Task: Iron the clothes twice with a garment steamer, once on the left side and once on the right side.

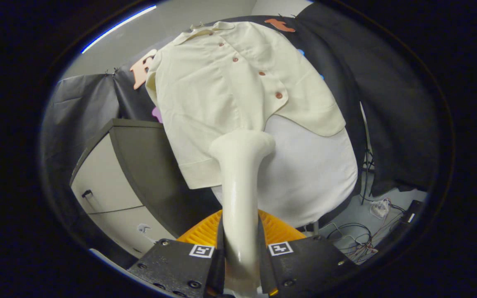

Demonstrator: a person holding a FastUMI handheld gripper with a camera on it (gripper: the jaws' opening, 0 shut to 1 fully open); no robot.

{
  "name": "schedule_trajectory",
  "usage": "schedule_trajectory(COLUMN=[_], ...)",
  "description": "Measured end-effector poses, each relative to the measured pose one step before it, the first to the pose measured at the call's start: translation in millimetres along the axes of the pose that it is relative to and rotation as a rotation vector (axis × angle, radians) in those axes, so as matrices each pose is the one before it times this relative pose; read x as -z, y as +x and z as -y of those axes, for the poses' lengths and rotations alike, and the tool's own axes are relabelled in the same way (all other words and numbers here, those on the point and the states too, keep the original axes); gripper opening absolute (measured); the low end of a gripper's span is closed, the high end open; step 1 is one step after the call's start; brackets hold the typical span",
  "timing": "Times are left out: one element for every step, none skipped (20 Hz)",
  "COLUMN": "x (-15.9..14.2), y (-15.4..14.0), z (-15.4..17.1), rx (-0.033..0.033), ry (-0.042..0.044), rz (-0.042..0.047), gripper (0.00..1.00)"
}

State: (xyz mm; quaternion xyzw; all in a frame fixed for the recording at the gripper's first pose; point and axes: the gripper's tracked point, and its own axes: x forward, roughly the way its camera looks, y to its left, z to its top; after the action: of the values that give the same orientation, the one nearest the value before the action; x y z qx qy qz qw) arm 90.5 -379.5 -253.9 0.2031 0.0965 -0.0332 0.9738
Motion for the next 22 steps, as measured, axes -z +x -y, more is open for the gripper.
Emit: schedule_trajectory(x=[-10.45,-14.22,-16.40,-17.69,-20.05,-18.71,-20.65,-22.05,-19.98,-21.07,-20.69,-21.66,-17.71,-18.71,-17.86,-16.42,-15.16,-11.90,-12.90,-11.88,-11.34,-7.31], y=[-3.62,-2.31,-1.82,0.09,0.86,1.86,2.15,4.27,4.36,6.12,6.66,7.92,6.84,8.05,5.40,6.54,6.01,5.29,7.19,5.27,5.48,6.42], z=[-2.06,-0.12,-0.17,0.24,1.15,2.19,2.14,1.82,2.25,4.07,3.68,3.42,3.13,1.60,2.41,1.22,0.71,0.21,1.66,1.04,-2.69,-1.51], rx=[-0.00058,0.00302,0.00052,-0.00006,0.00318,0.00543,0.00676,0.00482,0.00457,0.00866,0.00937,0.01119,0.00996,0.00995,0.00675,0.00312,0.00038,0.00269,0.00651,0.00193,-0.00198,-0.00248], ry=[-0.00356,-0.01039,-0.00647,-0.00460,-0.00500,-0.00711,-0.00738,-0.00661,-0.00401,-0.00197,-0.00575,-0.00810,-0.00891,-0.00981,-0.00523,0.00067,0.00250,-0.00667,-0.00709,-0.00098,0.00742,0.01259], rz=[0.01408,0.02043,0.02118,0.02249,0.02461,0.01896,0.02408,0.02585,0.01965,0.02109,0.01821,0.02592,0.01525,0.01998,0.02034,0.01904,0.01417,0.00822,0.01706,0.01345,0.01472,0.00263], gripper=[0.33,0.33,0.33,0.33,0.33,0.33,0.33,0.33,0.33,0.33,0.33,0.33,0.33,0.33,0.33,0.33,0.33,0.33,0.33,0.33,0.33,0.33])
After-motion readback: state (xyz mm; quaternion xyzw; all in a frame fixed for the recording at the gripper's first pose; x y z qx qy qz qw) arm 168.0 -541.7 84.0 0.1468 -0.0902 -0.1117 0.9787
